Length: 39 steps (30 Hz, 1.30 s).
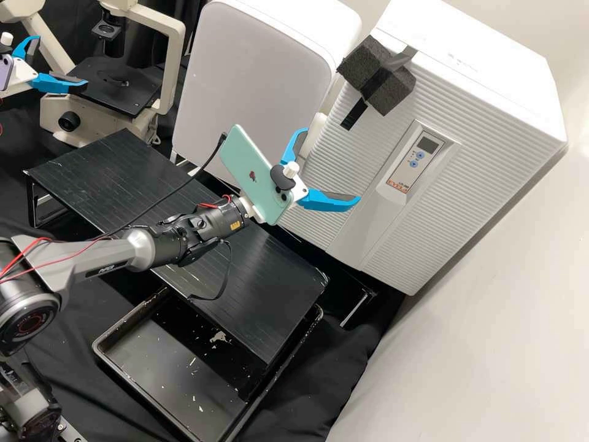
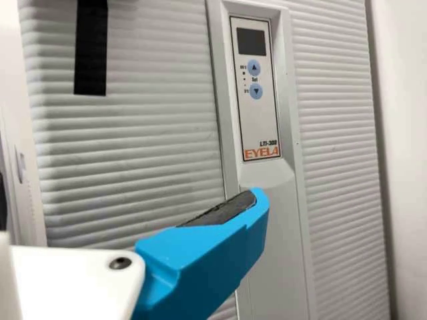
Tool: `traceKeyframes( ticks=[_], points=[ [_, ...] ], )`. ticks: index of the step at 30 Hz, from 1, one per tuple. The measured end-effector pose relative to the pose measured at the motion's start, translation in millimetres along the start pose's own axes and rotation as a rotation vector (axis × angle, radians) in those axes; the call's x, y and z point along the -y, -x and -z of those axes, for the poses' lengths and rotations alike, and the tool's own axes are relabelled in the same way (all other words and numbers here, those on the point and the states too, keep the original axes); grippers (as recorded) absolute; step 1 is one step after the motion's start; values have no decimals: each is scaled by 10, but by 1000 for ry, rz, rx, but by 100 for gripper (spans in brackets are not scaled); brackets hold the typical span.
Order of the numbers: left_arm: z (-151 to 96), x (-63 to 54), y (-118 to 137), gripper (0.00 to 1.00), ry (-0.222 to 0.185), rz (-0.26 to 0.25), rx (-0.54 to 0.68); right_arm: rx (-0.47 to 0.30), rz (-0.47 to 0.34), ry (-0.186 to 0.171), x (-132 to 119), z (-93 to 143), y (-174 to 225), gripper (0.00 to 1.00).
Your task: Open the incubator door
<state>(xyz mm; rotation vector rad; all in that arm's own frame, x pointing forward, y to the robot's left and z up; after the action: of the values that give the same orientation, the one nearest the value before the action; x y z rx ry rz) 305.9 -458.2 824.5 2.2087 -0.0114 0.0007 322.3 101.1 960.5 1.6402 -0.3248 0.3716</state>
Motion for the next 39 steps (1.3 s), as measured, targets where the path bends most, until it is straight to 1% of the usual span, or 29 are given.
traceKeyframes(
  ticks=[2, 3, 4, 7, 9, 12, 17, 19, 25, 30, 34, 39],
  points=[
    [0, 0, 0, 100, 0, 0, 0, 8, -10, 10, 45, 55, 29, 100],
    [0, 0, 0, 100, 0, 0, 0, 8, -23, 27, 69, 102, 65, 100],
    [0, 0, 0, 100, 0, 0, 0, 11, -37, 28, 86, 139, 94, 100],
    [0, 0, 0, 100, 0, 0, 0, -23, -94, 56, 127, 353, 198, 100],
    [0, 0, 0, 100, 0, 0, 0, -35, -155, 98, 140, 462, 251, 100],
    [0, 0, 0, 100, 0, 0, 0, -31, -201, 132, 158, 565, 283, 100],
    [0, 0, 0, 100, 0, 0, 0, 24, -231, 166, 217, 573, 239, 100],
    [0, 0, 0, 100, 0, 0, 0, 38, -229, 176, 252, 556, 202, 100],
    [0, 0, 0, 100, 0, 0, 0, 72, -213, 226, 403, 501, 72, 100],
    [0, 0, 0, 100, 0, 0, 0, 102, -222, 239, 427, 455, -9, 100],
    [0, 0, 0, 100, 0, 0, 0, 139, -233, 237, 414, 372, -73, 100],
    [0, 0, 0, 100, 0, 0, 0, 155, -248, 244, 380, 317, -140, 100]
  ],
)
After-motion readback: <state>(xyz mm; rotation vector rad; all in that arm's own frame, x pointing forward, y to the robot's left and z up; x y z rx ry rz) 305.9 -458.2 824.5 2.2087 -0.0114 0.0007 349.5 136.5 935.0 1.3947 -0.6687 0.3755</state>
